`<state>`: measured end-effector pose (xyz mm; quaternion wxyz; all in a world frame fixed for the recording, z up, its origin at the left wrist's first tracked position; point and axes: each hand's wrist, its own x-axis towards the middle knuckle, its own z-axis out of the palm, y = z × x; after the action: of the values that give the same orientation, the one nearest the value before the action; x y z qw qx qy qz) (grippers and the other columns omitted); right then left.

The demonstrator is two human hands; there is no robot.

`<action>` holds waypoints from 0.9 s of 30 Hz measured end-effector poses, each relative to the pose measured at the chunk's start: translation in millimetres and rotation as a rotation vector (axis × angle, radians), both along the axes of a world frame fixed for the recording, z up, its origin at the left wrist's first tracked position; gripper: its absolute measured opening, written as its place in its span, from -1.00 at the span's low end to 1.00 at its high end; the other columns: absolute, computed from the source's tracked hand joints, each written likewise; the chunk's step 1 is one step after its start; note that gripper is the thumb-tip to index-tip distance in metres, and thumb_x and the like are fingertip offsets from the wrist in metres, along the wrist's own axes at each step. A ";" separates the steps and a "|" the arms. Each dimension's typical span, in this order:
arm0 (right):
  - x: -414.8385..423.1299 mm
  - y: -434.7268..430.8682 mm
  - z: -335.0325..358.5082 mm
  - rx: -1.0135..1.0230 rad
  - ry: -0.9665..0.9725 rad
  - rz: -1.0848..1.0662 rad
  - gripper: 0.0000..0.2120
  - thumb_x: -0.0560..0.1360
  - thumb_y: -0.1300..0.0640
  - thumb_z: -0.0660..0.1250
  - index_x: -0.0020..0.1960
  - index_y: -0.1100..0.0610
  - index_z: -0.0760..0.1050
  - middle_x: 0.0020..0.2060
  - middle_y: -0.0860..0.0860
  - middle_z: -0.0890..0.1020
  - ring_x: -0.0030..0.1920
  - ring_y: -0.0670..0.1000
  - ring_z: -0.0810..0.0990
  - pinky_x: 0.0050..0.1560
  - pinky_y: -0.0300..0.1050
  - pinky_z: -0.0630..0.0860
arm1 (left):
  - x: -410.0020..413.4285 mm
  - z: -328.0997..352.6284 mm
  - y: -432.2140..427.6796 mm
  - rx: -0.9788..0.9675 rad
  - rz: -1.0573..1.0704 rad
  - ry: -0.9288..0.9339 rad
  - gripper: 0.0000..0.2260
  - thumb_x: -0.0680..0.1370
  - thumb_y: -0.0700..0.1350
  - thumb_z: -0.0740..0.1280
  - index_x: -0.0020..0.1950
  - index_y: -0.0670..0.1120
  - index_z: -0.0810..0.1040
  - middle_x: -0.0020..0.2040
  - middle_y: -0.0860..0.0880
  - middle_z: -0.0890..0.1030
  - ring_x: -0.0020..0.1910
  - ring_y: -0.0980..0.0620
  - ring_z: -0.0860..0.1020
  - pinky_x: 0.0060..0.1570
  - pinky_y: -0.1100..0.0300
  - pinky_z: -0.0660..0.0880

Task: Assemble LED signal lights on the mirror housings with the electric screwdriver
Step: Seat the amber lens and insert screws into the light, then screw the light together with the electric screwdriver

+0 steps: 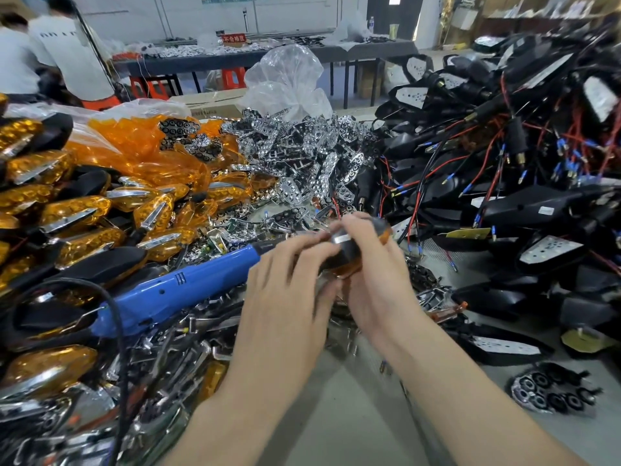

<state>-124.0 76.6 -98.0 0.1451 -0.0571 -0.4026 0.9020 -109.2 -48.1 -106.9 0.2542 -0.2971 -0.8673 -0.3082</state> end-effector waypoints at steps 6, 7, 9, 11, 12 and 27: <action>-5.6 30.5 2.0 -0.091 -0.036 -0.141 -0.88 0.58 0.22 0.37 -0.04 0.18 0.43 -0.36 0.01 0.60 -0.37 0.00 0.62 -0.35 -0.12 0.60 | 11.2 -11.9 -13.4 -0.312 -0.176 0.059 -0.80 0.62 0.12 0.20 0.09 0.08 0.54 -0.01 0.16 0.55 -0.03 0.09 0.51 0.04 0.20 0.38; -6.1 32.0 0.6 -0.080 -0.033 -0.151 -0.87 0.59 0.19 0.38 -0.05 0.16 0.43 -0.37 -0.01 0.60 -0.37 0.00 0.61 -0.35 -0.11 0.59 | 12.5 -14.0 -15.8 -0.380 -0.178 0.062 -0.76 0.60 0.16 0.19 0.09 0.09 0.57 -0.01 0.15 0.57 -0.02 0.08 0.51 0.04 0.19 0.39; -7.0 32.2 -0.8 -0.065 -0.030 -0.149 -0.85 0.60 0.14 0.38 -0.08 0.14 0.44 -0.36 -0.01 0.60 -0.37 0.02 0.60 -0.35 -0.09 0.58 | 12.8 -14.9 -16.9 -0.447 -0.154 0.058 -0.69 0.58 0.22 0.18 0.09 0.11 0.63 -0.04 0.12 0.56 -0.05 0.05 0.53 -0.02 0.14 0.48; -8.1 32.4 -3.5 -0.065 -0.031 -0.148 -0.84 0.60 0.13 0.38 -0.10 0.14 0.46 -0.34 0.00 0.59 -0.36 0.04 0.59 -0.36 -0.08 0.58 | 11.8 -14.7 -12.6 -0.463 -0.164 0.088 -0.69 0.55 0.19 0.19 0.04 0.12 0.68 -0.11 0.11 0.57 -0.12 0.01 0.56 -0.13 0.15 0.54; -8.9 32.6 -4.7 -0.070 -0.030 -0.147 -0.83 0.61 0.12 0.38 -0.12 0.13 0.47 -0.34 0.01 0.58 -0.36 0.05 0.59 -0.35 -0.08 0.57 | 10.9 -14.8 -9.9 -0.467 -0.178 0.111 -0.70 0.53 0.16 0.19 0.01 0.14 0.69 -0.14 0.11 0.58 -0.14 0.01 0.59 -0.17 0.18 0.53; -6.7 33.0 -2.0 -0.094 -0.024 -0.092 -0.64 0.63 0.01 0.31 -0.33 0.02 0.52 -0.34 0.02 0.54 -0.35 0.07 0.58 -0.31 -0.03 0.59 | 9.0 -12.0 -9.2 -0.264 -0.281 0.070 -0.81 0.56 -0.07 0.22 -0.05 0.05 0.64 -0.03 0.17 0.63 -0.09 0.14 0.58 -0.09 0.24 0.45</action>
<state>-130.8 109.6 -100.0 0.1788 -0.0933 -0.3586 0.9114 -100.2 -57.3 -118.9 0.1973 -0.4566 -0.8408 -0.2137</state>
